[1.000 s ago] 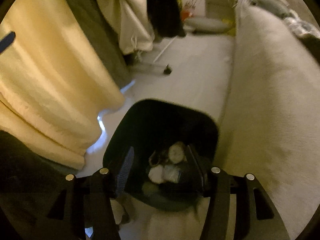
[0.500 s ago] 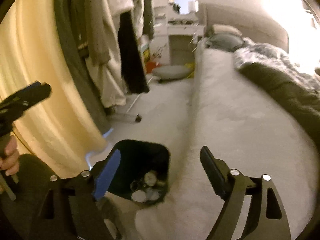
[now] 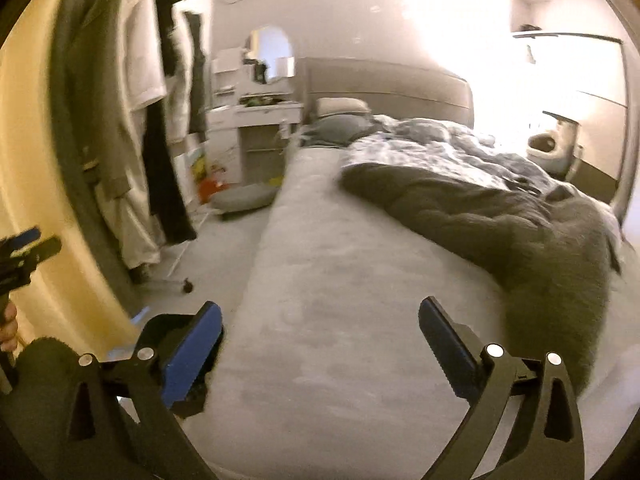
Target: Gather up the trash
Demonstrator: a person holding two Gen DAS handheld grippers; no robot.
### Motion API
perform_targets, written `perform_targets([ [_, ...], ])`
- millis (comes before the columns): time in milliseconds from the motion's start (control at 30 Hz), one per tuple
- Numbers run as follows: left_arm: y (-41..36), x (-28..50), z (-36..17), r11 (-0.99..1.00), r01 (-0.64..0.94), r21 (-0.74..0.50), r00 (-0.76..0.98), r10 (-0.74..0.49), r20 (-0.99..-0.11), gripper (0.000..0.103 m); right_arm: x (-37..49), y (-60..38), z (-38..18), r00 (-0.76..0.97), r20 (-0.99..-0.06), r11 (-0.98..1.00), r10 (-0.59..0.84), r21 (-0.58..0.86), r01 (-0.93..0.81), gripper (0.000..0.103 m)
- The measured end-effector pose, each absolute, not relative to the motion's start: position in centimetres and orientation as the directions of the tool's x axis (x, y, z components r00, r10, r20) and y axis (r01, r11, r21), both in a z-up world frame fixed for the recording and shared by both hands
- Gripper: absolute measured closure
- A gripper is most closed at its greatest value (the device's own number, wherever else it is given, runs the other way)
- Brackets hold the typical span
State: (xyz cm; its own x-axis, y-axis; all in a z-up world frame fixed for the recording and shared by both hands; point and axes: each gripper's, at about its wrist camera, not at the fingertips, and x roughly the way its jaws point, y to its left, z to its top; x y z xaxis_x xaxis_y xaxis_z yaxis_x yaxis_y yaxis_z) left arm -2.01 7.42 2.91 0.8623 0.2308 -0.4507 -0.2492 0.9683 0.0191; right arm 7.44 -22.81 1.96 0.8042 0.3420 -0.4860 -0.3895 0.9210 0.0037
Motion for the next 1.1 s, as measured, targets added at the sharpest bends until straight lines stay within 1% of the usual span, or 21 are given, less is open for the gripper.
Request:
perform_targets([
  [200, 6.3, -2.5, 2.5, 0.982, -0.19, 0.009, 0.876, 0.173, -0.45, 0.003, 6.1, -25.1, 2.1, 0.844, -0.461, 0.945, 0.276, -0.029, -0.325, 0.003],
  [267, 6.1, -2.6, 2.3, 0.981, -0.196, 0.017, 0.875, 0.182, -0.449, 0.003, 5.3, -25.4, 1.4, 0.835, -0.465, 0.942, 0.294, -0.009, -0.336, 0.003],
  [367, 6.0, -2.4, 2.1, 0.98, -0.198, 0.025, 0.87, 0.187, -0.455, 0.003, 4.7, -25.7, 1.5, 0.838, -0.433, 0.935, 0.332, 0.035, -0.353, 0.003],
  [567, 6.4, -2.1, 2.0, 0.98, -0.199, 0.012, 0.865, 0.182, -0.468, 0.003, 4.2, -25.0, 1.2, 0.824, -0.439, 0.915, 0.357, -0.015, -0.404, 0.003],
  [733, 7.0, -2.4, 2.0, 0.979, -0.203, -0.021, 0.87, 0.171, -0.464, 0.003, 4.0, -25.3, 1.2, 0.815, -0.43, 0.902, 0.388, -0.005, -0.432, 0.003],
  [1100, 7.1, -2.8, 1.9, 0.978, -0.206, -0.039, 0.874, 0.166, -0.456, 0.003, 4.1, -25.9, 1.2, 0.806, -0.427, 0.898, 0.41, 0.034, -0.438, 0.003],
])
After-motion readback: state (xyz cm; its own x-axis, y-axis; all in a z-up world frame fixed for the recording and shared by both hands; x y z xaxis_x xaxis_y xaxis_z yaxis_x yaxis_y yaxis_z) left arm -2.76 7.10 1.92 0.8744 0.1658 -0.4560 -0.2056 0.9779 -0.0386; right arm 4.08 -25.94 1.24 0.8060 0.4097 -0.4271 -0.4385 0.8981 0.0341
